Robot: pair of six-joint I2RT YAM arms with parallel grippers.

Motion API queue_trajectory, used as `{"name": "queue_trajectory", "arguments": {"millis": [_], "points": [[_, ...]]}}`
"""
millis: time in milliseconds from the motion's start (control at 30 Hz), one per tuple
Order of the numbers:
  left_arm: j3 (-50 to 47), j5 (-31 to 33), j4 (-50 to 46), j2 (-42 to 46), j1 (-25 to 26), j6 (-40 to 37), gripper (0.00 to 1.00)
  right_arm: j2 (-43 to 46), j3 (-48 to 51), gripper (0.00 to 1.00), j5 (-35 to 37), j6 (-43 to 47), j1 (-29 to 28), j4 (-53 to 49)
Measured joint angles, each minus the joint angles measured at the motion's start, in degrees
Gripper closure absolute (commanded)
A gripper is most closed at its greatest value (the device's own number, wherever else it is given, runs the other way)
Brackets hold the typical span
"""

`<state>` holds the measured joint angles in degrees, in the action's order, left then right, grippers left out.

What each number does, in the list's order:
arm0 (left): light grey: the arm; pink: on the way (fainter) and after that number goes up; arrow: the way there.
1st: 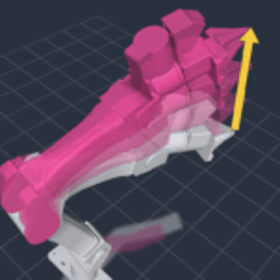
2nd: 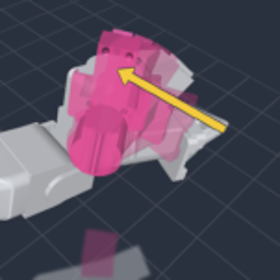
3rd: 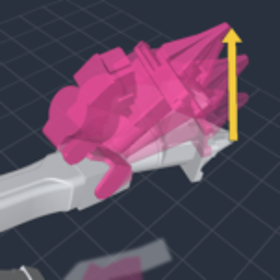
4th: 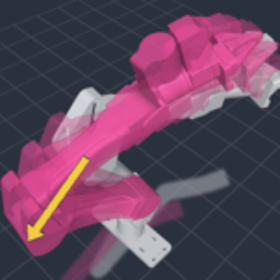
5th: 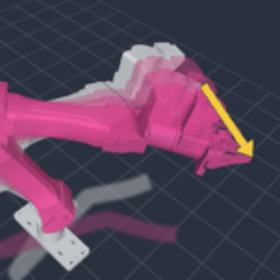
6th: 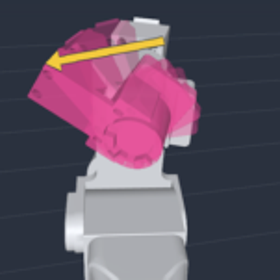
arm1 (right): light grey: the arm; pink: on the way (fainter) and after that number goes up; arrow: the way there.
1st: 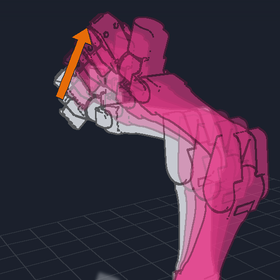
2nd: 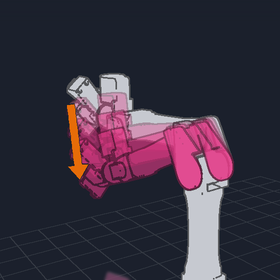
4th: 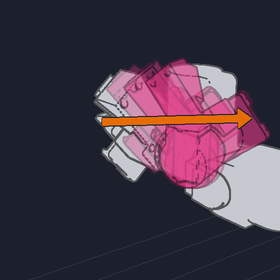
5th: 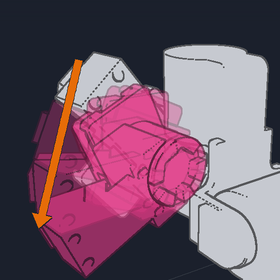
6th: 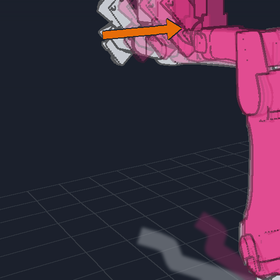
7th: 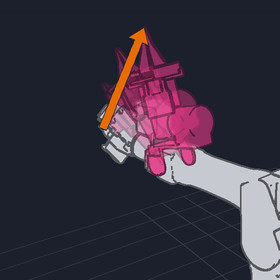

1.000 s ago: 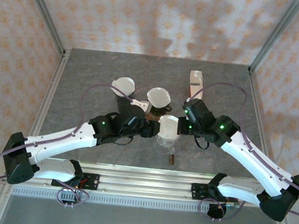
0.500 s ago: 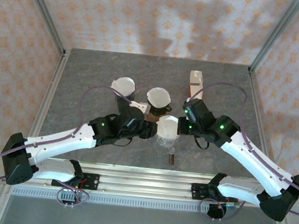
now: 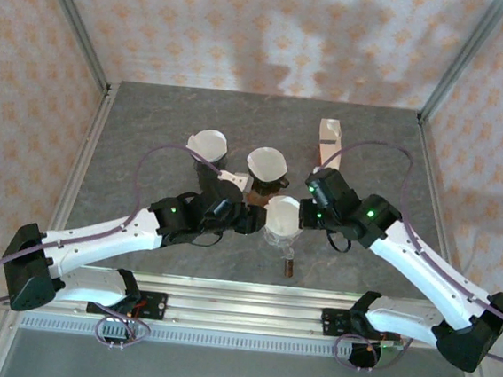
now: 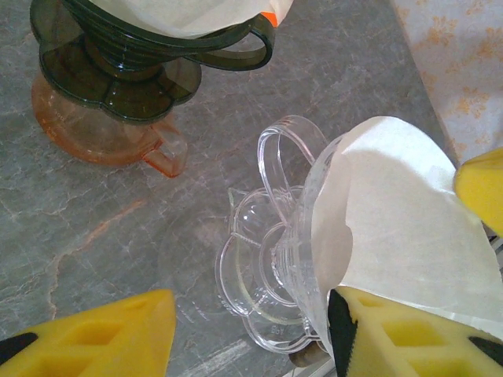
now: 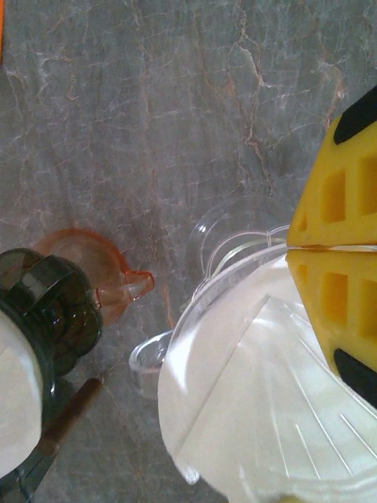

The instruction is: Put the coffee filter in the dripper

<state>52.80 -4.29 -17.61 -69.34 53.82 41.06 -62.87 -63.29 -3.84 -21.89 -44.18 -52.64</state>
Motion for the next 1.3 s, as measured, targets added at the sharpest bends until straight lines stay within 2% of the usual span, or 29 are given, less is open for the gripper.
{"name": "queue_trajectory", "arguments": {"millis": [67, 167, 233, 333, 467, 767, 1300], "points": [[0.0, 0.0, 0.2, 0.0, 0.0, 0.0, 0.45, 0.0, 0.1, 0.84, 0.0, -0.2, 0.0, 0.1], [0.0, -0.2, 0.2, 0.0, -0.2, 0.0, 0.45, 0.0, 0.1, 0.68, 0.2, -0.5, 0.0, -0.1], [0.0, -0.2, 0.2, 0.0, -0.3, 0.0, 0.45, 0.2, -0.4, 0.53, 0.7, -0.6, 0.0, -0.5], [0.0, -0.2, 0.2, 0.0, -0.3, 0.0, 0.45, 1.4, -1.1, 0.42, 1.3, -0.5, 0.0, -0.5], [0.0, -0.2, 0.3, 0.0, -0.3, 0.0, 0.45, 1.8, -2.2, 0.39, 0.6, -0.5, 0.0, -0.5], [-0.9, -0.4, 1.7, 0.0, -0.3, 0.0, 0.45, -5.8, -2.9, 0.39, -3.5, 0.1, 0.0, -0.8], [-1.0, -1.1, 2.1, 0.0, -0.3, 0.0, 0.46, -13.7, -3.7, 0.39, -4.1, 3.3, 0.0, -3.0]]}}
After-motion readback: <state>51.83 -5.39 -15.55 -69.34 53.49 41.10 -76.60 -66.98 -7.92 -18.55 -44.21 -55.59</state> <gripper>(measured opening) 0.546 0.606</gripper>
